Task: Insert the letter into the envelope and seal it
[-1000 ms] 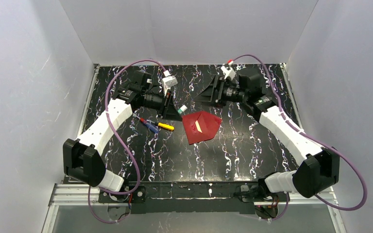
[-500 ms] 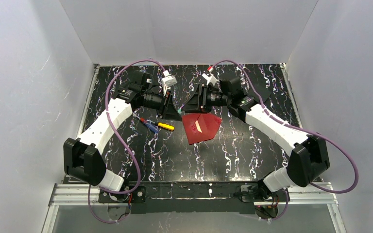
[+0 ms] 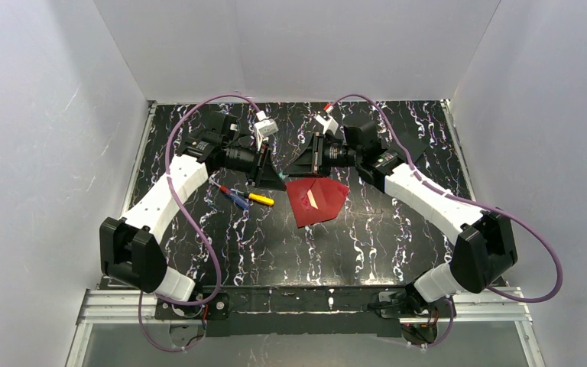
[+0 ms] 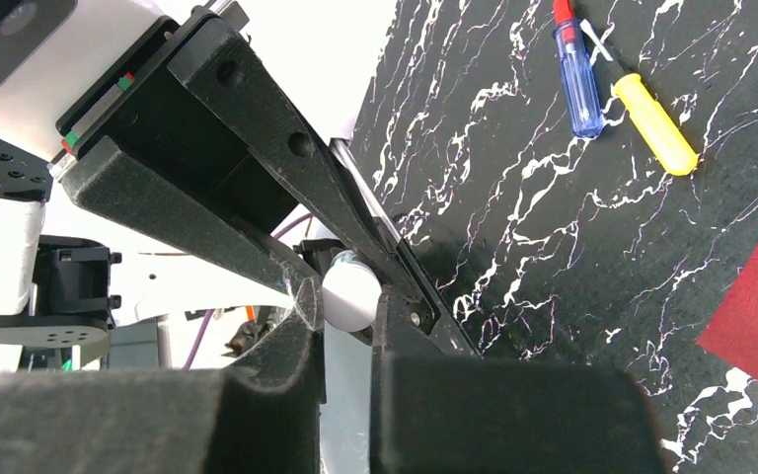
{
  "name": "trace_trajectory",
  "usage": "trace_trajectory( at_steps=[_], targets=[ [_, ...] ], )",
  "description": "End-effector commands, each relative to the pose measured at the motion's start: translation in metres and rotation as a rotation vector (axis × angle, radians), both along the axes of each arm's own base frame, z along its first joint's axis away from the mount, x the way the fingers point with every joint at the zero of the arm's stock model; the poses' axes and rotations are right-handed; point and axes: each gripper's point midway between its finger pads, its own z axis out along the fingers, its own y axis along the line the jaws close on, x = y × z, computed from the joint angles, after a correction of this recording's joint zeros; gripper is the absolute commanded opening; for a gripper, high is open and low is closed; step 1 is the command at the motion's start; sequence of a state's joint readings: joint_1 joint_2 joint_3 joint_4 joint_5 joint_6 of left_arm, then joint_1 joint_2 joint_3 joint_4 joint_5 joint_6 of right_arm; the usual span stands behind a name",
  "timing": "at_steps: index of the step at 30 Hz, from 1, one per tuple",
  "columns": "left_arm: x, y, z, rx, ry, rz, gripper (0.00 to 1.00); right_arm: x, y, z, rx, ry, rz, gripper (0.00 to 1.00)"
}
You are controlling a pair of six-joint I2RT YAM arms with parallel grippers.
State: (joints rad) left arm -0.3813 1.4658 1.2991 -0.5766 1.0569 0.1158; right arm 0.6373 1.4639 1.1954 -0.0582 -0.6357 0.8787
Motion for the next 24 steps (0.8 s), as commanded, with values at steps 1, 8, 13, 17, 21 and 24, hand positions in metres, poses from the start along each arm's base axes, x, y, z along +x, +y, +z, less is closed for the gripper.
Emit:
trace_trajectory(
  at_steps=[1,8,13,17,21,24],
  targets=[
    [-0.011,0.001,0.014,-0.020,-0.040,-0.028,0.00,0.008,0.002,0.028,0.068,-0.101,-0.035,0.01],
    [-0.016,0.008,-0.002,0.027,-0.026,-0.013,0.00,0.029,-0.033,0.066,0.221,-0.173,-0.225,0.01],
    [-0.023,0.012,-0.009,0.033,-0.018,-0.013,0.00,0.039,-0.053,0.077,0.282,-0.146,-0.311,0.01],
    [-0.026,0.012,-0.009,0.024,-0.017,-0.019,0.00,0.051,-0.071,0.072,0.261,-0.135,-0.372,0.01],
    [-0.029,0.012,-0.005,0.008,-0.016,-0.032,0.00,0.063,-0.090,0.070,0.295,-0.115,-0.425,0.01],
    [-0.030,0.011,-0.004,-0.001,-0.014,-0.038,0.00,0.066,-0.095,0.068,0.307,-0.103,-0.434,0.01]
  ],
)
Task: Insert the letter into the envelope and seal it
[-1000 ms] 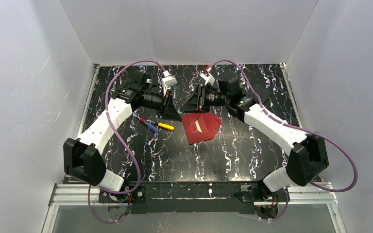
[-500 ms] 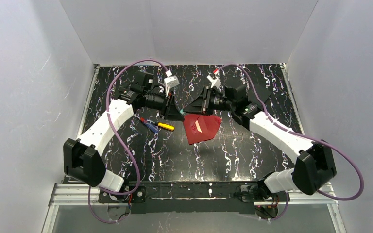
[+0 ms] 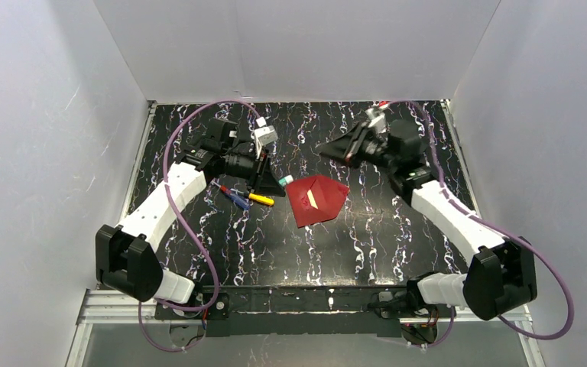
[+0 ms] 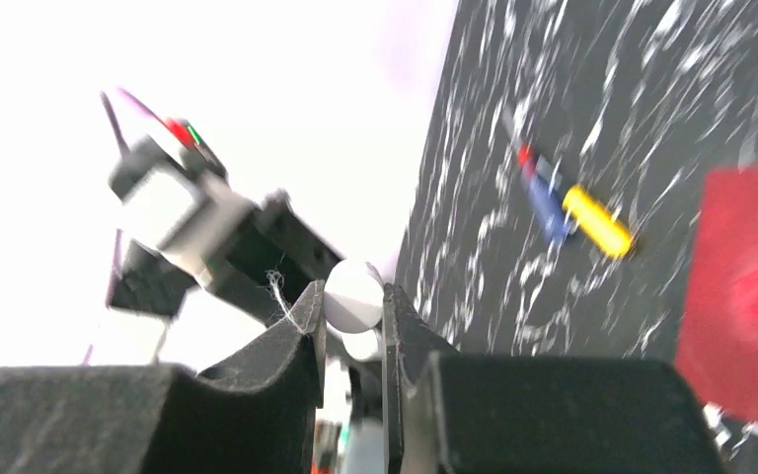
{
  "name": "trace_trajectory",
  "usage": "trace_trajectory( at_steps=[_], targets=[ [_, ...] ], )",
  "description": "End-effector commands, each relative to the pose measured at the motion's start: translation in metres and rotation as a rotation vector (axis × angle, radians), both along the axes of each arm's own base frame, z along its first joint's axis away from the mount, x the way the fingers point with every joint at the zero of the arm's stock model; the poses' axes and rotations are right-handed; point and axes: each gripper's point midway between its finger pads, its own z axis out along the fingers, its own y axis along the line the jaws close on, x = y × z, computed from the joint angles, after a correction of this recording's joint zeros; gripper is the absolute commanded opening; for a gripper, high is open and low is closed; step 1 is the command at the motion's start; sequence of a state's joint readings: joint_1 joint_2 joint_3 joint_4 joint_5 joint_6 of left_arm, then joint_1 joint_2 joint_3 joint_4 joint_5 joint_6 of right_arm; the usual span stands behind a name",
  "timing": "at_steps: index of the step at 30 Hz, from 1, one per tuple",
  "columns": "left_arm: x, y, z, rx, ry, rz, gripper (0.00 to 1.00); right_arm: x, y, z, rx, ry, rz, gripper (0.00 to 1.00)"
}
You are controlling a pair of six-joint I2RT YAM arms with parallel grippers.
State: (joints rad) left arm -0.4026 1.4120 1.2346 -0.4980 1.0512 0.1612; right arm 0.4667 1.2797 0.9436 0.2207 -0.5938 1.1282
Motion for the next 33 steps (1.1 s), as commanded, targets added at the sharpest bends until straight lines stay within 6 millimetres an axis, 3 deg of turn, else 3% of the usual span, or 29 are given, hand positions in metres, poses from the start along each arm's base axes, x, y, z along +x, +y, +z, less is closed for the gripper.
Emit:
trace_trajectory(
  at_steps=[1,5,8,14,17,27,33],
  targets=[
    [-0.023,0.014,-0.002,0.022,0.091,-0.004,0.00,0.036,-0.036,0.049,0.104,-0.145,-0.187,0.01],
    [-0.020,0.015,-0.002,0.026,0.088,0.008,0.00,0.039,-0.039,0.044,0.067,-0.146,-0.170,0.01],
    [-0.017,0.013,0.004,0.014,0.085,0.011,0.00,0.049,-0.056,0.000,-0.267,-0.158,-0.185,0.01],
    [-0.010,0.010,0.016,-0.003,0.062,0.045,0.00,0.054,-0.151,-0.123,-0.969,0.000,-0.309,0.01],
    [-0.007,0.010,0.022,-0.016,0.052,0.068,0.00,0.051,-0.181,-0.160,-1.135,0.038,-0.349,0.03],
    [-0.005,0.006,0.034,-0.074,0.057,0.115,0.00,0.055,-0.222,-0.219,-1.320,-0.003,-0.479,0.06],
    [-0.007,0.008,0.033,-0.063,0.058,0.123,0.00,0.051,-0.224,-0.247,-1.329,-0.004,-0.465,0.08]
  ],
)
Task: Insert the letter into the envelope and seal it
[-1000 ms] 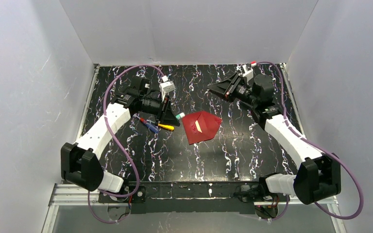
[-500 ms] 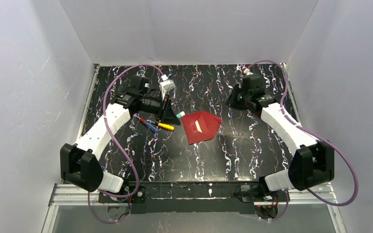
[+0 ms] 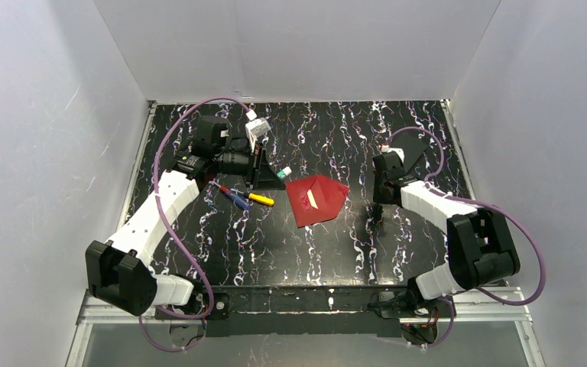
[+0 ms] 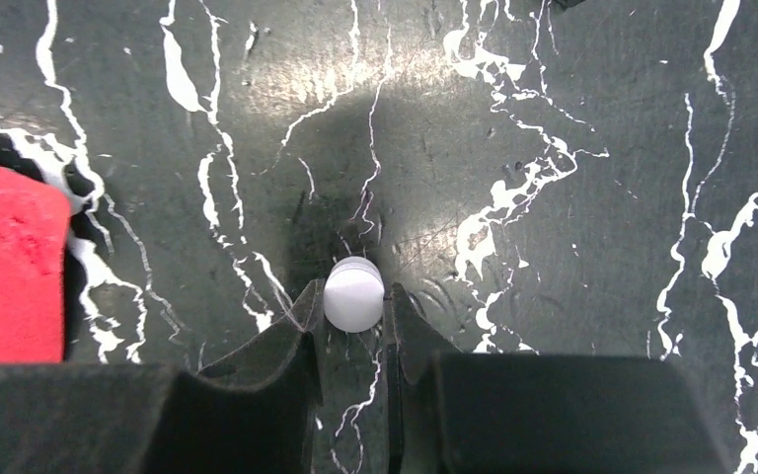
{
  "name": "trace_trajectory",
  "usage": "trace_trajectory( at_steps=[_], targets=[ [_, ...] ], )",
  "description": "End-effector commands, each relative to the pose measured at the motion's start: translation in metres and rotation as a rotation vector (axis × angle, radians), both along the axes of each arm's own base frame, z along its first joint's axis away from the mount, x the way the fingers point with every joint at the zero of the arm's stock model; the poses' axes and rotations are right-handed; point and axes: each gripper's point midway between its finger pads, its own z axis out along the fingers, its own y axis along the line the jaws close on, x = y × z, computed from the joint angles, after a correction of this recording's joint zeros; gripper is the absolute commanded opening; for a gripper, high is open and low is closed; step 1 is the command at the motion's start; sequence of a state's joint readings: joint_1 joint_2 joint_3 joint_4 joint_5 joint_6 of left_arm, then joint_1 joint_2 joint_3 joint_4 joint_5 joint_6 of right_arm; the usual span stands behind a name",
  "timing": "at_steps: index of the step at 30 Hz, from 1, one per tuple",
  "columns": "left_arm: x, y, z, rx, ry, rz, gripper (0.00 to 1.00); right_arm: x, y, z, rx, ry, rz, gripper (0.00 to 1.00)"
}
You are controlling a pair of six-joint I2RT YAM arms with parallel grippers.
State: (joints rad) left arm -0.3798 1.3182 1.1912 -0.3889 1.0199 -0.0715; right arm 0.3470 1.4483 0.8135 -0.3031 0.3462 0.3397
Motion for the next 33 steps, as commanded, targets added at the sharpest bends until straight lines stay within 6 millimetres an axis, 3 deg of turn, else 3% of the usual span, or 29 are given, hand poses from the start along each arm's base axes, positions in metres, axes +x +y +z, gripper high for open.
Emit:
trace_trajectory(
  at_steps=[1,13,23,27,29,33],
  targets=[
    [-0.007,0.003,0.007,-0.013,-0.003,-0.002,0.00,0.013,-0.007,-0.009,-0.031,-0.082,-0.012,0.11],
    [-0.010,0.003,0.012,-0.011,-0.003,-0.018,0.00,0.004,-0.009,-0.028,-0.014,-0.059,-0.054,0.35],
    [-0.009,0.005,0.019,-0.010,-0.020,-0.021,0.00,0.006,0.000,-0.018,0.020,-0.037,-0.039,0.57],
    [-0.006,0.004,0.026,-0.027,-0.017,0.000,0.00,0.015,0.005,0.018,0.061,-0.080,-0.062,0.66],
    [-0.004,0.001,0.034,-0.053,-0.008,0.017,0.00,0.019,0.008,0.047,0.094,-0.117,-0.083,0.71],
    [0.006,-0.005,0.056,-0.140,-0.018,0.074,0.00,0.017,-0.006,0.103,0.117,-0.219,-0.212,0.72]
  ],
)
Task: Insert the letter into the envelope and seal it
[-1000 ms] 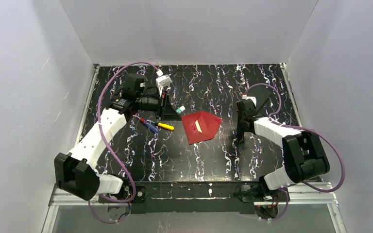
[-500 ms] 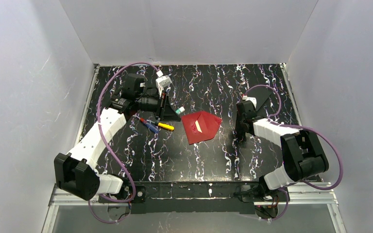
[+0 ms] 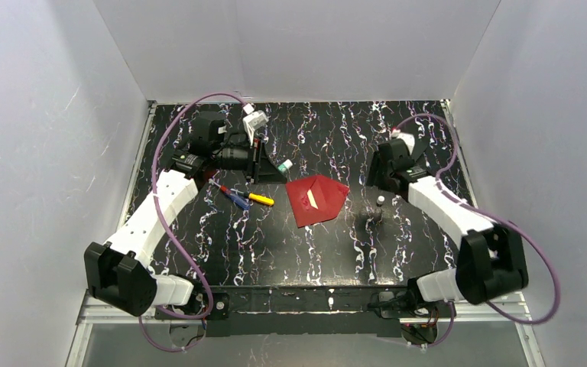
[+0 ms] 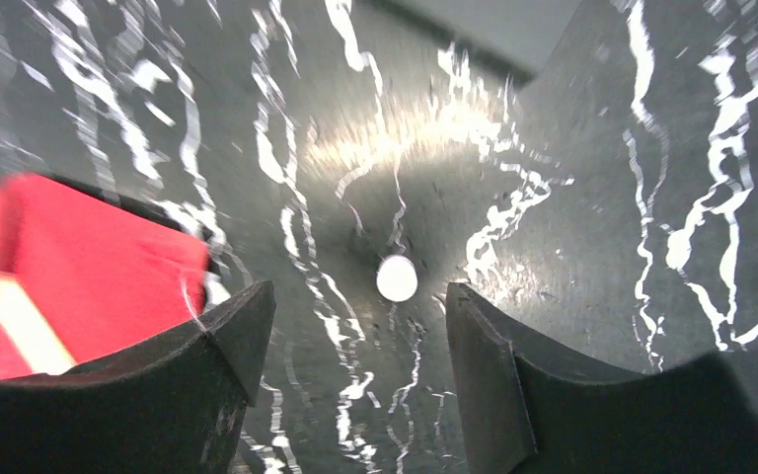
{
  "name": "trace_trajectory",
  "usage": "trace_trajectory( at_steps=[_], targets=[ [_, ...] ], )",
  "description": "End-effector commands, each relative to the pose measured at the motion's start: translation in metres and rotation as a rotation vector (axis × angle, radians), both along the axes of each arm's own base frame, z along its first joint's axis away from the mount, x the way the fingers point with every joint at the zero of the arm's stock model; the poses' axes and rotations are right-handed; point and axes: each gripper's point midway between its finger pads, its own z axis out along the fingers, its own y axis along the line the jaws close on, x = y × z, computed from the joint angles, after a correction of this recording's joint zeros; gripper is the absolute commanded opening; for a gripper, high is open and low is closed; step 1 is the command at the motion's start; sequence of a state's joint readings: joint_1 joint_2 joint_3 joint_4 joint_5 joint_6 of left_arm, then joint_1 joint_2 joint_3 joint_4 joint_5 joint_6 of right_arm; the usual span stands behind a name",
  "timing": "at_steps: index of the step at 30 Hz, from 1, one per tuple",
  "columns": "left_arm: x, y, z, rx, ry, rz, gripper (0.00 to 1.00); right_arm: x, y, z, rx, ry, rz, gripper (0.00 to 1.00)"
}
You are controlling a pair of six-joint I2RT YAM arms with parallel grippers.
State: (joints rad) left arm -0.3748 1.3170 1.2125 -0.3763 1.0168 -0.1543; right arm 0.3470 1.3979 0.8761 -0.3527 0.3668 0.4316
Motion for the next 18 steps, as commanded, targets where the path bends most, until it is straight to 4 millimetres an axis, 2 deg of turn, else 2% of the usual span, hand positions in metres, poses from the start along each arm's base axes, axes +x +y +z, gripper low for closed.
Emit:
trace_trajectory(
  at_steps=[1,4,6,8,10,12,14,18],
  targets=[
    [0.006,-0.006,0.052,-0.147,-0.073,0.053,0.00,0.007,-0.005,0.084,0.096,-0.184,-0.125,0.72],
    [0.013,-0.010,0.073,-0.218,-0.092,0.085,0.00,0.015,0.037,0.129,0.318,-0.304,0.018,0.73],
    [0.017,-0.011,0.083,-0.235,-0.102,0.105,0.00,0.013,0.083,0.168,0.530,-0.371,0.212,0.74],
    [0.020,-0.011,0.090,-0.242,-0.097,0.128,0.00,0.003,0.127,0.221,0.763,-0.484,0.427,0.76],
    [0.023,-0.011,0.097,-0.252,-0.087,0.146,0.00,-0.016,0.154,0.270,1.007,-0.555,0.549,0.79],
    [0.024,-0.012,0.100,-0.260,-0.070,0.155,0.00,-0.030,0.167,0.310,1.154,-0.637,0.615,0.83],
    [0.024,-0.013,0.105,-0.268,-0.052,0.160,0.00,-0.040,0.178,0.339,1.241,-0.687,0.650,0.86],
    [0.021,-0.018,0.120,-0.306,-0.043,0.153,0.00,-0.046,0.201,0.366,1.364,-0.696,0.606,0.87]
  ],
)
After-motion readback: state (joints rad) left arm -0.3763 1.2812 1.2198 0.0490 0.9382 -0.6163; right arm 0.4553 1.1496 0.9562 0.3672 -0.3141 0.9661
